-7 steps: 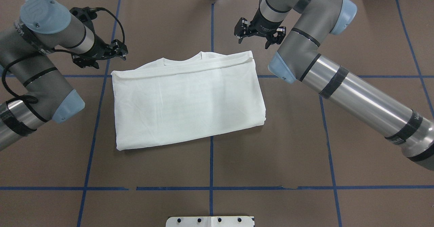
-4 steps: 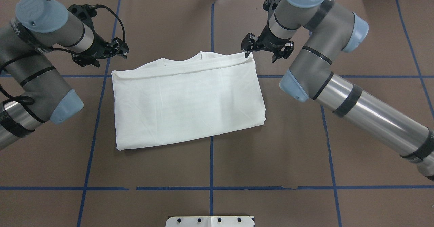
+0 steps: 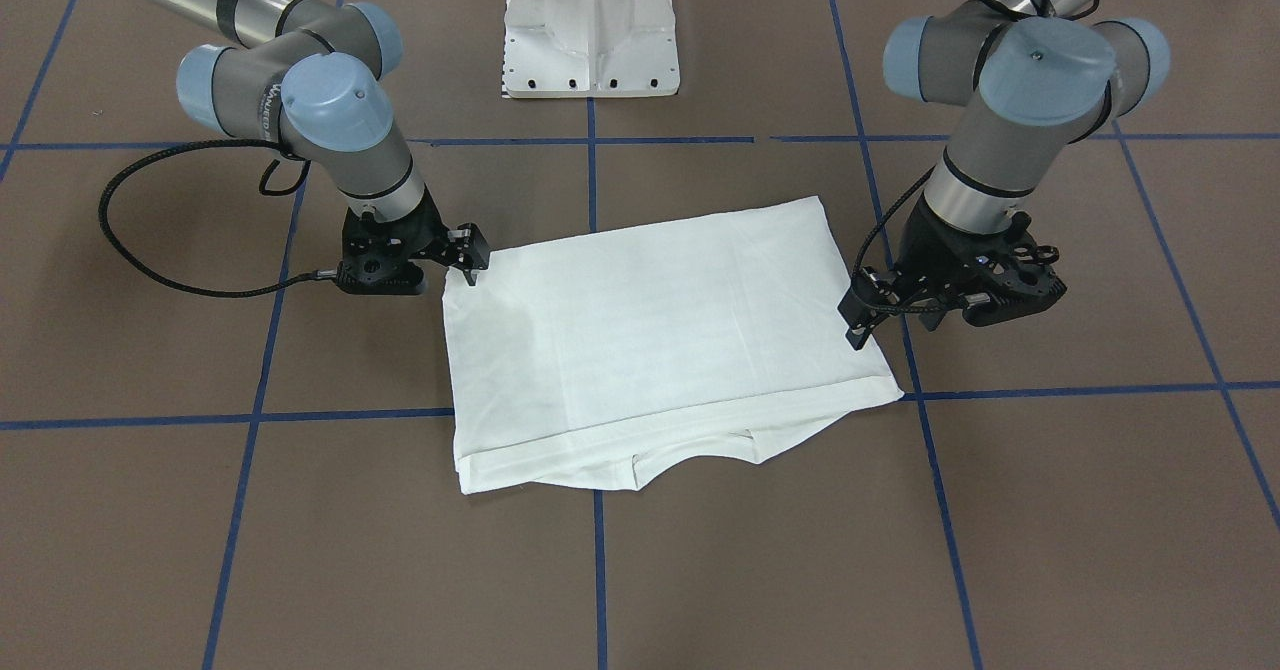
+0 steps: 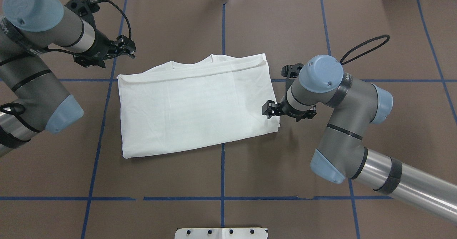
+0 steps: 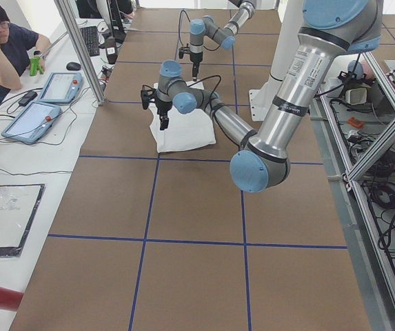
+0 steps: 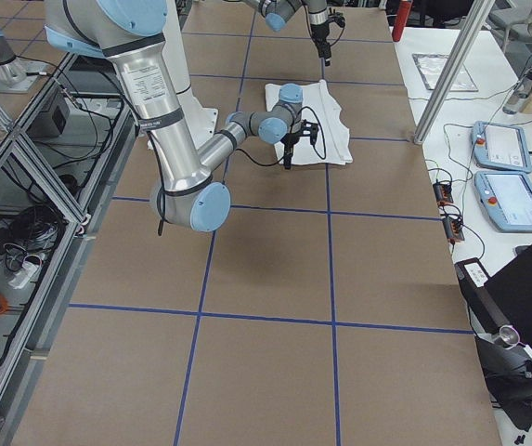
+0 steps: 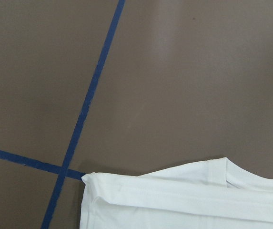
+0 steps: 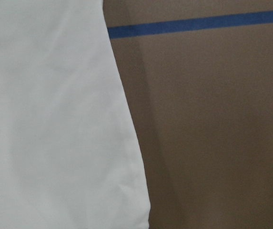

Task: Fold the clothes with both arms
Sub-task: 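Move the right gripper to the folded shirt's near corner and grasp it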

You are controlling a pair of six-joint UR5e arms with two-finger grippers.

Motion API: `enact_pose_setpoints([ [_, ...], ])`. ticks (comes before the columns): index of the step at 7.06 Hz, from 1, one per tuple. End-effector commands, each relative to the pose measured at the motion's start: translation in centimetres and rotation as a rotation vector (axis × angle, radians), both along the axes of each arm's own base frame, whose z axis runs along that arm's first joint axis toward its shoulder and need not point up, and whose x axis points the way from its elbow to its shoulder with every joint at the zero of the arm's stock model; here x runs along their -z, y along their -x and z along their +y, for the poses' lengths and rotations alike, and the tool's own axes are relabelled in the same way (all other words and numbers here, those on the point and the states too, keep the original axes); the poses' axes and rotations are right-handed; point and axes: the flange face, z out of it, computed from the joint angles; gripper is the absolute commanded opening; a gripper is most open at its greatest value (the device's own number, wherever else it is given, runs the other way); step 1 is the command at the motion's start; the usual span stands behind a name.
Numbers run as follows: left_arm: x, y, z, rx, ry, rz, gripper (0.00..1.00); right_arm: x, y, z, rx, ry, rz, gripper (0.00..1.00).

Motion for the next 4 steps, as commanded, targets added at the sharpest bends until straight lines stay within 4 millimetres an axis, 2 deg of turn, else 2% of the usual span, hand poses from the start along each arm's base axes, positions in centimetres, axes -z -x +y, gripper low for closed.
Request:
enact_pose_setpoints([
  [1,0.5,0.1,-0.2,0.027,-0.026,-0.014,0.99,-0.2,1.5,1.8,0.031,0.003,0.006,0.96],
  [2,0.5,0.2,-0.2,0.029,-0.026,-0.016,0.99,-0.1,2.6,2.8,0.049,0.006,0.006,0.93],
  [3,0.4,0.2,-0.1,0.029,-0.026,-0.016,0.99,0.3,2.6,2.9,0.052,0.003,-0.001,0.82],
  [4,0.3,0.2,-0.1,0.029,-0.026,-0.016,0.99,0.7,2.8,2.9,0.053,0.002,-0.005,0.46],
])
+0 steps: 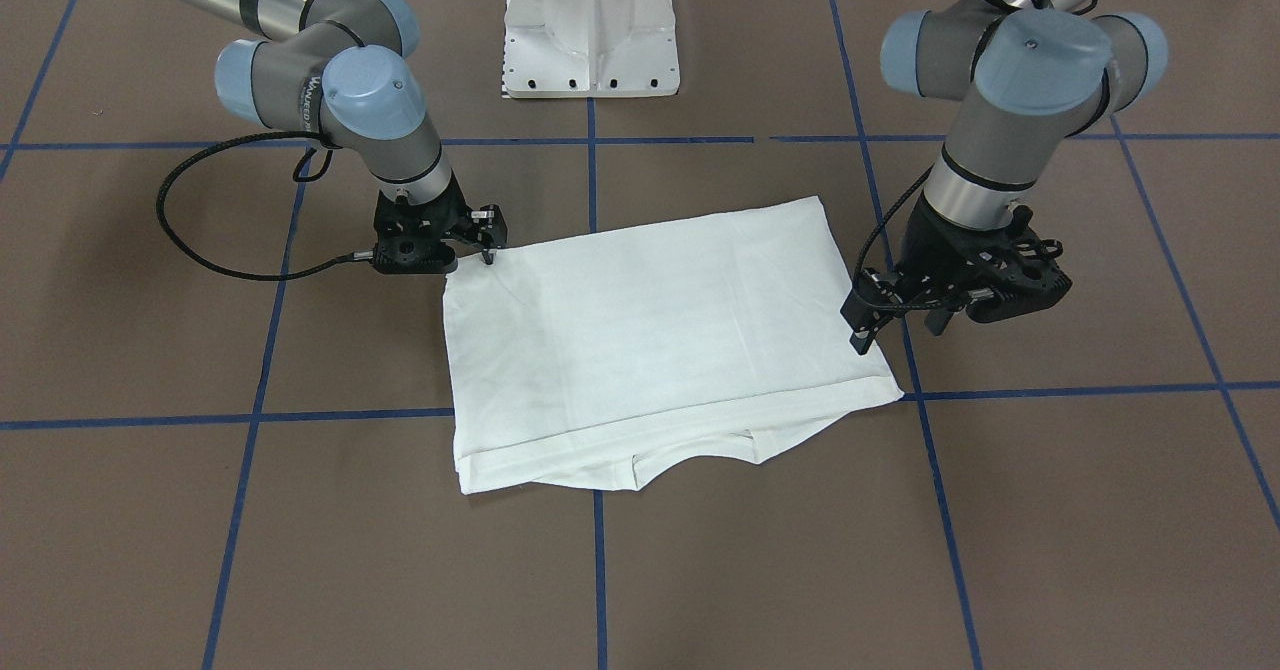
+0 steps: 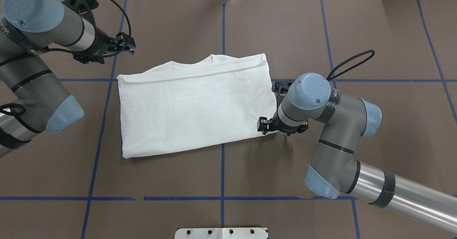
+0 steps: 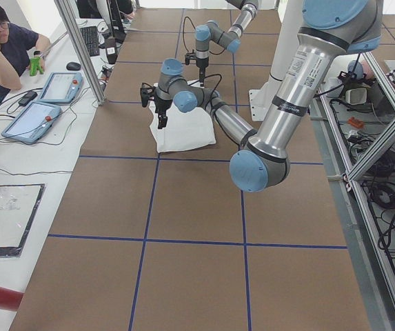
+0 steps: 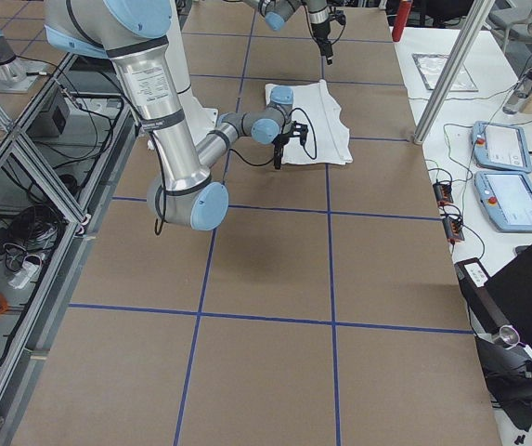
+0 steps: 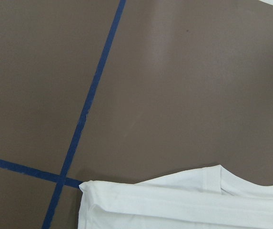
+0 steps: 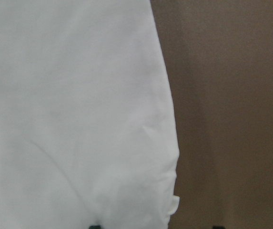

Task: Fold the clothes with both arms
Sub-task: 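Move the right gripper to the folded shirt's near corner and grasp it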

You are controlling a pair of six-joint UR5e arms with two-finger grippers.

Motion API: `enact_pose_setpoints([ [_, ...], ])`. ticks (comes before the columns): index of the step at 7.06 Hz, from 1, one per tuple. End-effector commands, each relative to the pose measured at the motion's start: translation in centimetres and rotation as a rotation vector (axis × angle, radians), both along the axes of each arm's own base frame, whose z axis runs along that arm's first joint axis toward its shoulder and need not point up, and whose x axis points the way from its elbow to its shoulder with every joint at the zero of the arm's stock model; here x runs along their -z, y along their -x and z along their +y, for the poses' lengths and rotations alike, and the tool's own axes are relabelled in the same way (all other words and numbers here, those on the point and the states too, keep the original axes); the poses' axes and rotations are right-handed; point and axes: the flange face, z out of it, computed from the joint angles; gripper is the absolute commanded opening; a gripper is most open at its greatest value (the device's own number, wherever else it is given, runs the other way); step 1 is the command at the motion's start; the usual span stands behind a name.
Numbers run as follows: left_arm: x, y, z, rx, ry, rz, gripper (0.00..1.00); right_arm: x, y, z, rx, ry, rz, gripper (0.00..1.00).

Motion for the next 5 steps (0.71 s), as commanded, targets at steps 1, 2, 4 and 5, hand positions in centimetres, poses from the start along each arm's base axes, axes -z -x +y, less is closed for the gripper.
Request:
enact_pose_setpoints([
  [1,-0.1,0.0,0.0,0.001,-0.001,0.0,0.99,0.4,0.0,-0.2,-0.002,-0.001,-0.006,0.15],
  [2,-0.1,0.0,0.0,0.001,0.001,-0.001,0.99,0.4,-0.3,-0.6,-0.008,-0.003,-0.006,0.0],
  [4,-0.1,0.0,0.0,0.001,0.001,-0.001,0.99,0.4,-0.7,-1.1,-0.019,-0.002,-0.003,0.0],
  [5,0.1,-0.1,-0.1,0.001,-0.001,0.0,0.99,0.4,-1.9,-2.3,-0.039,0.01,0.003,0.0],
])
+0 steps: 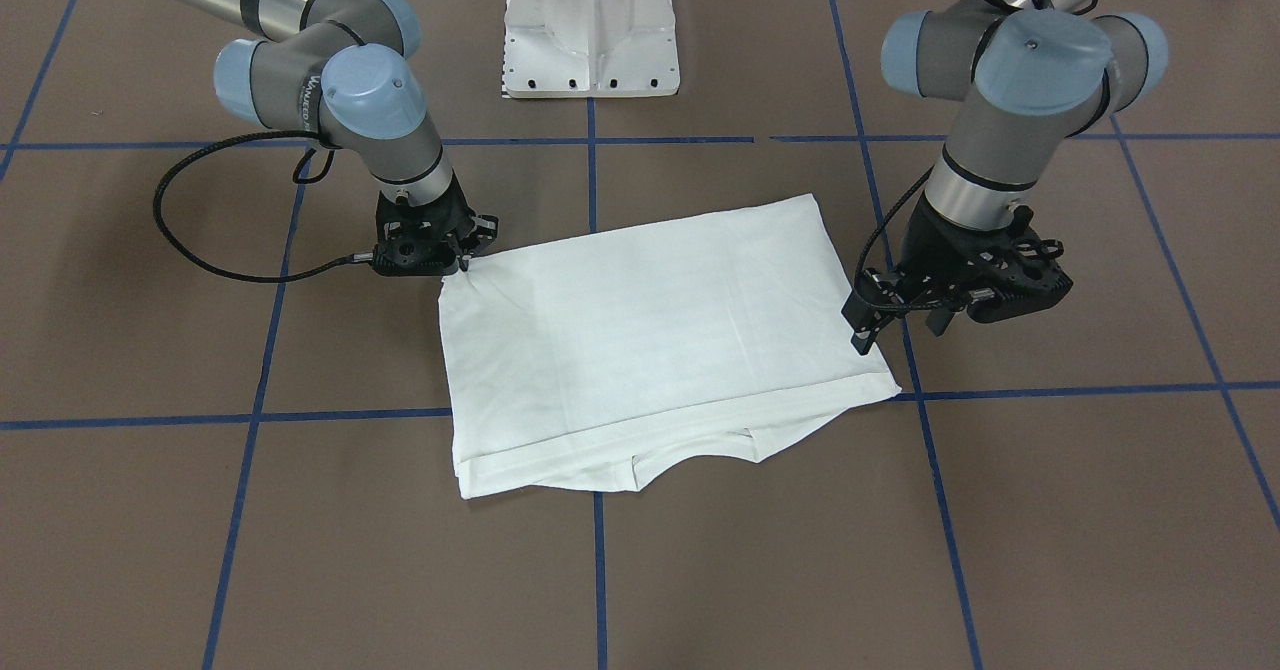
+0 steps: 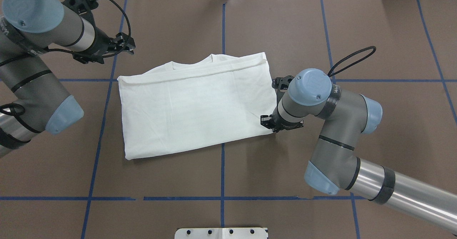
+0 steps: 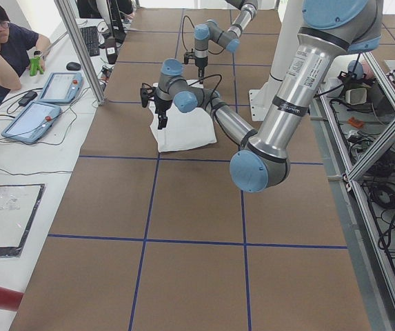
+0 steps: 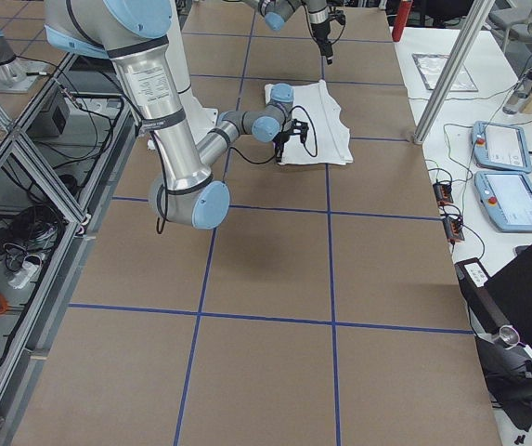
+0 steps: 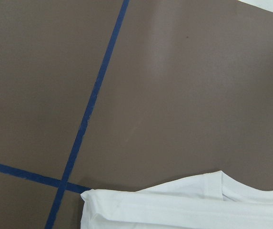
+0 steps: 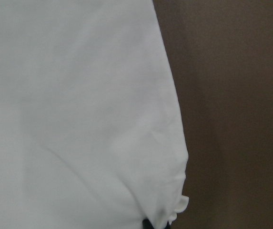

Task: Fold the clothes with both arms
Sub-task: 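Move the right gripper to the folded shirt's near corner and grasp it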

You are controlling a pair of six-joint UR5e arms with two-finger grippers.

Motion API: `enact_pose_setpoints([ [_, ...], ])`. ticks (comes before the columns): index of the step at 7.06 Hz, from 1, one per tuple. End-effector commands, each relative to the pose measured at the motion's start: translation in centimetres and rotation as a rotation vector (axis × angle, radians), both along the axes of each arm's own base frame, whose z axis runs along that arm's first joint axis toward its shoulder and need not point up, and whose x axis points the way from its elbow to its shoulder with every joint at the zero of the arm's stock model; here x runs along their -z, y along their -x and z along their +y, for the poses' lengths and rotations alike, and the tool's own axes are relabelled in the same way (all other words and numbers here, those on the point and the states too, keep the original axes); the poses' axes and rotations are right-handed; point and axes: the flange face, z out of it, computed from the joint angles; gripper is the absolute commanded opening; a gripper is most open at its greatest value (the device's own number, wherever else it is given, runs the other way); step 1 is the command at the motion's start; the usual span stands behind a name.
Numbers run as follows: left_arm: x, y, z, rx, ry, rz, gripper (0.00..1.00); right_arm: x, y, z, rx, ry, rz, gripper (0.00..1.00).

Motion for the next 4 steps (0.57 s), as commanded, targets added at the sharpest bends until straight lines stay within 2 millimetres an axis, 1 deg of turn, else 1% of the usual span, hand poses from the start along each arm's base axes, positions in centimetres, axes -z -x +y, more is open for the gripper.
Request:
enact_pose_setpoints([
  [1,0.2,0.0,0.0,0.0,-0.002,0.001,0.99,-0.2,-3.1,-2.4,-0.039,0.002,0.005,0.0],
  [2,0.2,0.0,0.0,0.0,-0.002,0.001,0.99,-1.7,-5.6,-1.4,-0.04,0.002,0.008,0.0],
  [3,0.3,0.0,0.0,0.0,-0.003,0.002,0.99,-2.7,-8.3,0.5,-0.027,-0.01,0.005,0.0],
  [4,0.0,0.0,0.0,0.001,0.0,-0.001,0.99,-4.3,-11.1,2.6,-0.025,-0.001,0.014,0.0],
])
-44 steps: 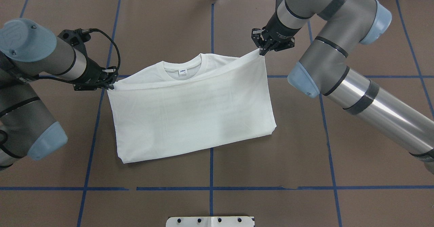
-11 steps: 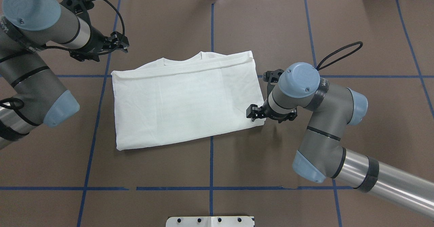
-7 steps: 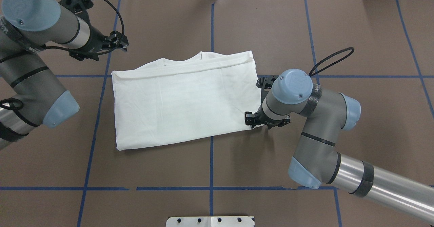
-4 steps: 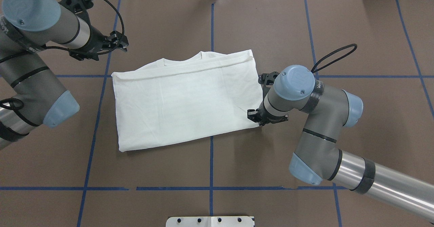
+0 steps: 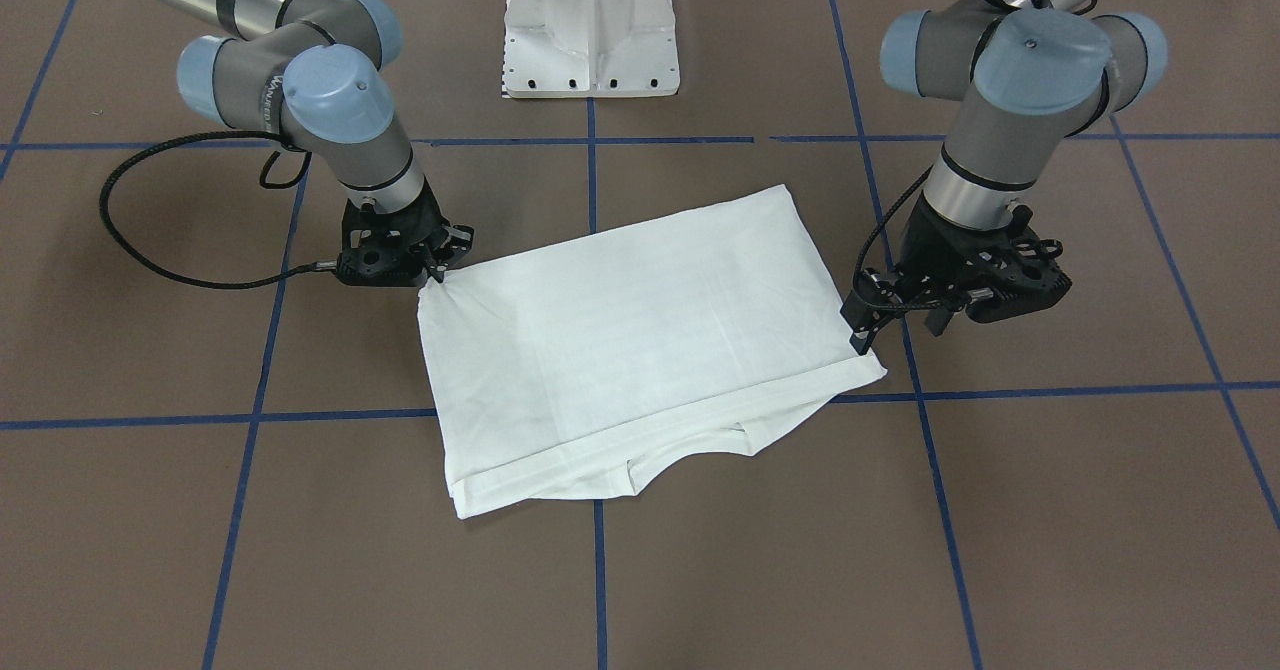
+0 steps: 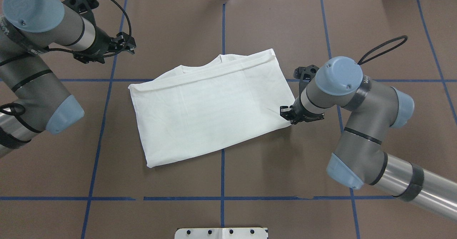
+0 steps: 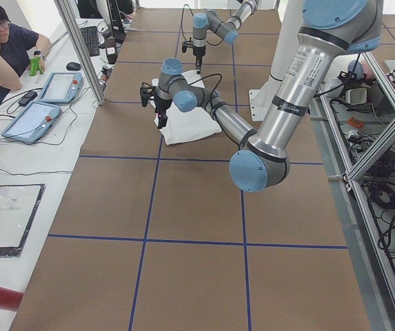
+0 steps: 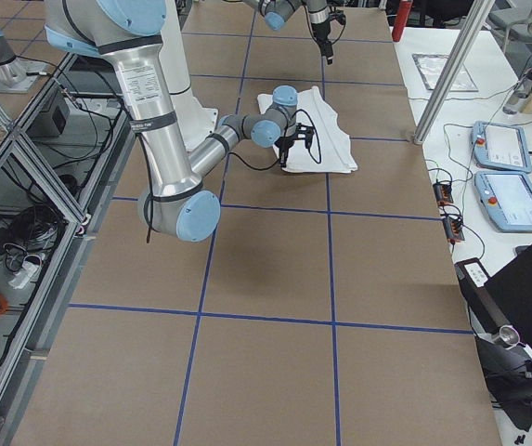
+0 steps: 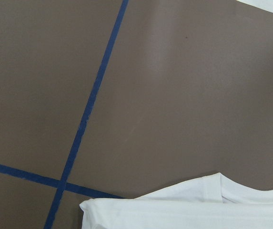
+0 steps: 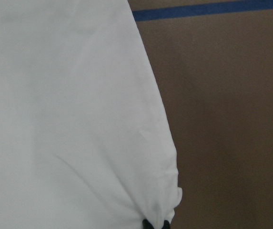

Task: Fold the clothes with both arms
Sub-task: 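Drag the folded shirt with the right gripper toward the robot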

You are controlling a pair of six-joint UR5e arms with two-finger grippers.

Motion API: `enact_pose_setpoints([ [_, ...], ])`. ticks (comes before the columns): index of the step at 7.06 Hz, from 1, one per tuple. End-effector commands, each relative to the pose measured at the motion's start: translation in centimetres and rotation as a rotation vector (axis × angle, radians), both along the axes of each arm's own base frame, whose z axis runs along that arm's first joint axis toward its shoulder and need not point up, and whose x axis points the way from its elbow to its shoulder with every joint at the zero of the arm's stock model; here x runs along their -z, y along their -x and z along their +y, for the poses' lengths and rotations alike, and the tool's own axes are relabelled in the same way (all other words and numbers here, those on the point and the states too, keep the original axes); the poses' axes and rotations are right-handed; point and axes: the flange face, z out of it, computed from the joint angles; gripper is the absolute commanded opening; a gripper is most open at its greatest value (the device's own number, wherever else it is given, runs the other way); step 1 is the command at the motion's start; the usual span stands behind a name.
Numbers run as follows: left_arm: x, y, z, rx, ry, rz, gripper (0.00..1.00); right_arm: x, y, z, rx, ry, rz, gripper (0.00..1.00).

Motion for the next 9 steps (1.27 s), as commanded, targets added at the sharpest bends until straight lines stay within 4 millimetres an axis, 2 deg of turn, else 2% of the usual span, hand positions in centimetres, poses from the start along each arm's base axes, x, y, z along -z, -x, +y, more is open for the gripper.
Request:
enact_pose_setpoints([
  [1,-0.2,0.1,-0.1,0.01,-0.004,-0.008,0.99,-3.1,-6.1,4.1,0.004,0.014,0.021,0.0],
  [2,-0.1,0.1,-0.1,0.015,-0.01,-0.011,0.99,-4.0,-7.8,7.7,0.045,0.026,0.029,0.0],
  [3,0.0,0.1,-0.1,0.016,-0.011,-0.01,0.99,-4.4,-7.1,13.0,0.14,0.04,0.037,0.0],
  [4,-0.2,0.0,0.0,0.014,-0.011,-0.013,0.99,-3.0,-6.1,17.9,0.239,0.04,0.016,0.0],
  [5,-0.2,0.1,-0.1,0.022,-0.016,-0.018,0.99,-2.1,-3.8,23.1,0.318,0.082,0.01,0.0],
  [7,-0.4,0.1,-0.1,0.022,-0.014,-0.022,0.99,-0.5,-1.2,31.8,0.427,0.148,0.009,0.0],
  [8,-0.4,0.1,-0.1,0.02,-0.015,-0.022,0.99,0.4,-0.1,35.0,0.441,0.174,0.009,0.0],
  [9,-0.3,0.0,0.0,0.019,-0.016,-0.021,0.99,0.8,0.3,36.5,0.465,0.174,0.003,0.0],
])
